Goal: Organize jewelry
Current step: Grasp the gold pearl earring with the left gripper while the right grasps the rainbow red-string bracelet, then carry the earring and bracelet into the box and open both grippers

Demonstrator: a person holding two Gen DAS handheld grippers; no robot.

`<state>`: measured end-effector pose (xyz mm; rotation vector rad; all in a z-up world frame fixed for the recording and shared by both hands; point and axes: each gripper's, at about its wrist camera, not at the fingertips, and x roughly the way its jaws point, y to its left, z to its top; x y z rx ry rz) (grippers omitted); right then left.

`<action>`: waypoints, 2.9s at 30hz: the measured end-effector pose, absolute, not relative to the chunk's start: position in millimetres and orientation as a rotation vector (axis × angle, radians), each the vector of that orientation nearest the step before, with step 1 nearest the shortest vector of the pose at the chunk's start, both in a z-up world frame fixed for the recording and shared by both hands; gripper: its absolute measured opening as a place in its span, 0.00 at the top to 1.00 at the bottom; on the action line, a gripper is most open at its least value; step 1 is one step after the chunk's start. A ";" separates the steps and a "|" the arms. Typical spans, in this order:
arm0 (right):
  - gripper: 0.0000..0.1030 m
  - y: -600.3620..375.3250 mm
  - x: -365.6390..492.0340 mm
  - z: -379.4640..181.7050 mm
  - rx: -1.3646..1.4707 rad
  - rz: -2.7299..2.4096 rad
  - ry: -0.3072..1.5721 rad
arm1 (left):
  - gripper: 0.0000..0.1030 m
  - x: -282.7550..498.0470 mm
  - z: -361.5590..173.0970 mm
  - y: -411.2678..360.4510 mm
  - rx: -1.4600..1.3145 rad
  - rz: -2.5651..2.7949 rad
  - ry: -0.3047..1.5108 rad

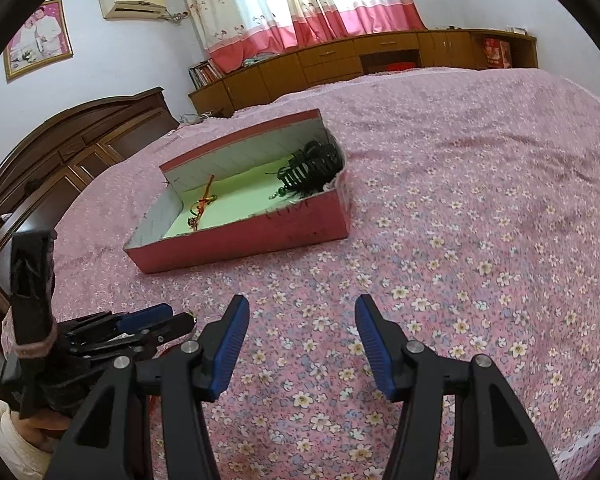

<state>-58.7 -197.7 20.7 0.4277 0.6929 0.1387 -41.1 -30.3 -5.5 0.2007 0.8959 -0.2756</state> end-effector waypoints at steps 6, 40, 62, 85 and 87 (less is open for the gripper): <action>0.44 -198.2 -59.1 17.6 0.437 0.140 0.703 | 0.81 -40.0 -9.9 -38.5 0.256 -0.274 0.886; 0.47 -120.7 -55.3 8.3 0.313 0.314 0.861 | 0.91 -60.4 22.6 46.9 0.032 -0.162 0.814; 0.93 -95.4 -52.5 6.0 0.199 0.367 0.872 | 0.91 -69.1 20.2 56.7 -0.005 -0.144 0.814; 0.96 -120.5 -55.6 65.4 0.185 0.342 0.678 | 0.91 -66.6 59.2 39.6 -0.002 -0.168 0.698; 0.96 -122.4 -53.3 69.8 0.182 0.338 0.663 | 0.91 -64.2 65.6 35.7 0.007 -0.176 0.679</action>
